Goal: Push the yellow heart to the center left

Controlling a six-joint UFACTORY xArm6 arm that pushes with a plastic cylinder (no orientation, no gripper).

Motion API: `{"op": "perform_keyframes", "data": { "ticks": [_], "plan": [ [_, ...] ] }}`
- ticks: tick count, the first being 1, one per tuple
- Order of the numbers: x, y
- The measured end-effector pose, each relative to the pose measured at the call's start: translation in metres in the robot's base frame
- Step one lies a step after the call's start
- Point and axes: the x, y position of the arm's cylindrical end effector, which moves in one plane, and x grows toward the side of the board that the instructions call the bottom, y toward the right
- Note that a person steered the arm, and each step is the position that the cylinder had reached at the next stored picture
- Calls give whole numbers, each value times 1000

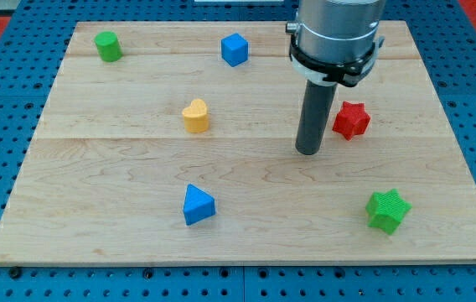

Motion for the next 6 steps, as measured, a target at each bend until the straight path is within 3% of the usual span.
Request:
{"op": "perform_keyframes", "data": {
  "ticks": [4, 6],
  "plan": [
    [-16, -15],
    [-60, -76]
  ]
}}
